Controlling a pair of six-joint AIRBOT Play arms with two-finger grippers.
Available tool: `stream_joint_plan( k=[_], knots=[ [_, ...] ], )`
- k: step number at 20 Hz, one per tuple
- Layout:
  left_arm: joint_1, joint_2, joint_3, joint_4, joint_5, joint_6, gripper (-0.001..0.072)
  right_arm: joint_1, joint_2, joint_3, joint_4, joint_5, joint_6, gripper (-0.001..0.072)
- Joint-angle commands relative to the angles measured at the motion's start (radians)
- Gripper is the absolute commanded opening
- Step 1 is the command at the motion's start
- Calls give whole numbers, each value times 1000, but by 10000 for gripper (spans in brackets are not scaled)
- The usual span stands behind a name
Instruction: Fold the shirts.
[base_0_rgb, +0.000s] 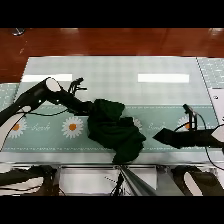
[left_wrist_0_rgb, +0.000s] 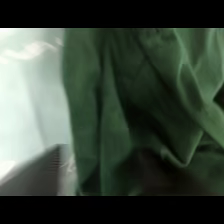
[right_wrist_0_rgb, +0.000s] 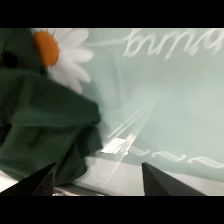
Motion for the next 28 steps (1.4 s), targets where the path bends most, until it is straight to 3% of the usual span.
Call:
stream_joint_plan(
  k=[1,11,14,18,26,27,28],
  knots=[
    [0,-105,68,-101,-148,168,24,-7,25,-132,151,-13,-39,620],
    [1,-105,104,-112,-121,183,25,5,24,-188,257,-12,-82,620],
    [1,-105,103,-112,-115,179,25,175,24,-188,263,-63,-54,620],
    [1,-105,103,-113,-115,177,25,379,-42,-188,309,-251,6,620],
    [1,-105,103,-113,-115,167,25,510,-374,-156,605,-434,-250,612],
    [1,-105,103,-112,-115,161,25,510,-401,-139,605,-431,-258,504],
    [1,-105,103,-112,-115,161,25,510,-419,-124,604,-431,-269,346]
  ],
)
